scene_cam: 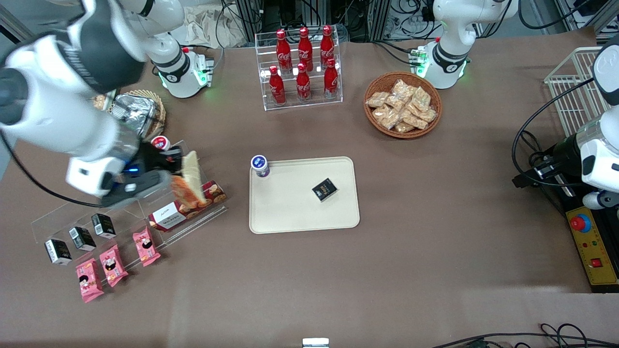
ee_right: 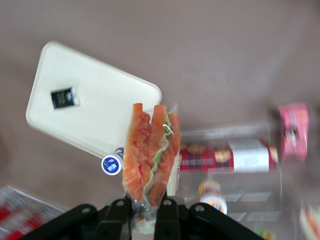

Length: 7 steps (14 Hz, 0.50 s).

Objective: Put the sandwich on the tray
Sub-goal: 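Carry the held sandwich over to the white tray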

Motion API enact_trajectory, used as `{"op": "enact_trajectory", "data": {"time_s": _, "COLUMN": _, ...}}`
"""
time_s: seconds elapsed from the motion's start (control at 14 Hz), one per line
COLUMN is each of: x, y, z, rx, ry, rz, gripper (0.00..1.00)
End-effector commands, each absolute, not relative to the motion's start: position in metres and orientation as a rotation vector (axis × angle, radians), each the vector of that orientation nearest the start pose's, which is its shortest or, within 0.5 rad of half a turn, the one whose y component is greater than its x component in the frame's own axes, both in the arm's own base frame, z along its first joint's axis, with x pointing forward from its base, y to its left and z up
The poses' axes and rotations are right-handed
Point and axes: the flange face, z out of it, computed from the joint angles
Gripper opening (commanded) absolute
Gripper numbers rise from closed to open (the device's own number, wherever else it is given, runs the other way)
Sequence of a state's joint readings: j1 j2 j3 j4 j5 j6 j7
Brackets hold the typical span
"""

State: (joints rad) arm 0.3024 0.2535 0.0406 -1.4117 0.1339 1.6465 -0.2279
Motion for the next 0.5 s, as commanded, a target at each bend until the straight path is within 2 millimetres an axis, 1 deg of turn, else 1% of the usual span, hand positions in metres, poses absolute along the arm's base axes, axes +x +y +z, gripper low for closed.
{"op": "enact_trajectory", "data": {"time_s": 0.0, "x": 0.603, "y": 0.277, "z": 0.508, "rx": -2.728, "ry": -1.336, "rz": 0.019, "gripper": 0.00}}
{"op": "enact_trajectory", "data": {"time_s": 0.07, "x": 0.604, "y": 0.290, "z": 0.493, "rx": -2.673, "ry": -1.494, "rz": 0.019, "gripper": 0.00}}
{"op": "enact_trajectory", "data": {"time_s": 0.21, "x": 0.607, "y": 0.318, "z": 0.457, "rx": -2.562, "ry": -1.689, "rz": 0.011, "gripper": 0.00}}
{"op": "enact_trajectory", "data": {"time_s": 0.29, "x": 0.602, "y": 0.338, "z": 0.440, "rx": -2.527, "ry": -1.738, "rz": 0.014, "gripper": 0.00}}
{"op": "enact_trajectory", "data": {"time_s": 0.36, "x": 0.591, "y": 0.367, "z": 0.421, "rx": -2.492, "ry": -1.805, "rz": 0.032, "gripper": 0.00}}
{"op": "enact_trajectory", "data": {"time_s": 0.43, "x": 0.586, "y": 0.383, "z": 0.403, "rx": -2.478, "ry": -1.822, "rz": 0.038, "gripper": 0.00}}
